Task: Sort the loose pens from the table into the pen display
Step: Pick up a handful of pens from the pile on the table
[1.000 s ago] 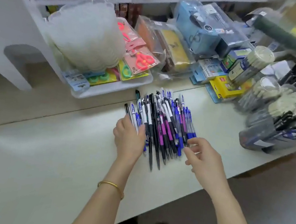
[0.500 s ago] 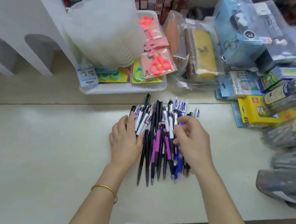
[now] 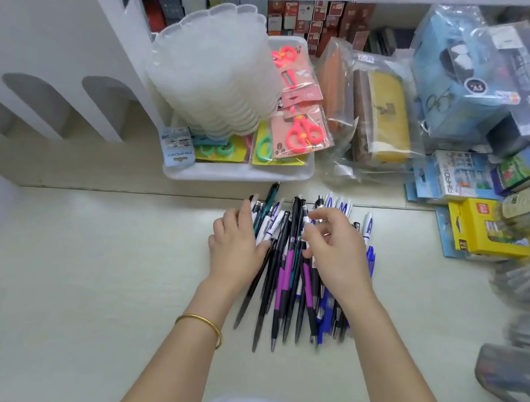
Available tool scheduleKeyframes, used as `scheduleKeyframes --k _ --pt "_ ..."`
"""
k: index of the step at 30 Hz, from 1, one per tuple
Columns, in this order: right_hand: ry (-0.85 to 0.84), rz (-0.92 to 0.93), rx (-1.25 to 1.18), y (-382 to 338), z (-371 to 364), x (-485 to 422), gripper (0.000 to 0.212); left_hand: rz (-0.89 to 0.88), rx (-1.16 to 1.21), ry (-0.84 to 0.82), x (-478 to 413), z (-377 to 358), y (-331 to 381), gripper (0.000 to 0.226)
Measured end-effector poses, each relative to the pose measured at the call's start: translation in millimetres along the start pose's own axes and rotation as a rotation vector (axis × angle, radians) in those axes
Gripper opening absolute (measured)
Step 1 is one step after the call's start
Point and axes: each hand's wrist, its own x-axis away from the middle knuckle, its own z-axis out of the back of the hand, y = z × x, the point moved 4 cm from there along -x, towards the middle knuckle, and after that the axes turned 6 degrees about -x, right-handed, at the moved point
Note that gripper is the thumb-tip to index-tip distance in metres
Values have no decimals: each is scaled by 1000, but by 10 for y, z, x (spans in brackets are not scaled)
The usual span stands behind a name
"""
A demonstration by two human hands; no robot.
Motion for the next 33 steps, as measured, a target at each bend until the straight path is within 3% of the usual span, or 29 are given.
scheduleKeyframes --k 16,19,23,29,33 --pt "-32 -28 54 5 -51 -48 22 -7 73 -142 -109 36 -112 58" --pt "-23 -32 44 13 -31 -36 21 -4 112 -167 -33 26 -206 66" --pt "-21 -33 40 14 -46 -12 22 -64 92 -246 49 20 -239 93" --pt "-29 -24 46 7 -75 40 21 -74 -8 -57 91 19 -164 87" --pt "-23 -25 66 34 -64 42 21 -52 98 -47 75 -11 -126 83"
